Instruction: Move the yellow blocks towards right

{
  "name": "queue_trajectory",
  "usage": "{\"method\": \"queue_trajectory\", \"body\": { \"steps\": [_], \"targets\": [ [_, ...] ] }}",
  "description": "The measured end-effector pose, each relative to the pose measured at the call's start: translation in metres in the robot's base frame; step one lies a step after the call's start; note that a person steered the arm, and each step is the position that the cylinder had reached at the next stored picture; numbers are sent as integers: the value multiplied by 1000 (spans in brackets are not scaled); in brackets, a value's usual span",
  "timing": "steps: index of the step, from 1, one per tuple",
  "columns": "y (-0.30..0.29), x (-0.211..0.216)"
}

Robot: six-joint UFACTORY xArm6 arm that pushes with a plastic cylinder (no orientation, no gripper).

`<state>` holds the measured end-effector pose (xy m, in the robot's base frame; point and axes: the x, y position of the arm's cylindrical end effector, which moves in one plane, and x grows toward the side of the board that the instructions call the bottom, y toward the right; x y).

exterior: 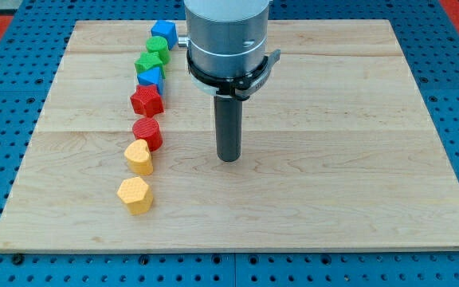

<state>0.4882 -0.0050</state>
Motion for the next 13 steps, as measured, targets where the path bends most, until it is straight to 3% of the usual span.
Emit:
{"method": "queue_trajectory", "body": {
  "steps": [4,5,6,8,9,10,11,12,13],
  "targets": [
    [25,29],
    [31,81],
    [-13,116],
    [-164,99],
    [-119,73],
    [-27,40],
    [-22,54],
    [-131,75],
    [-216,57]
  ]
}}
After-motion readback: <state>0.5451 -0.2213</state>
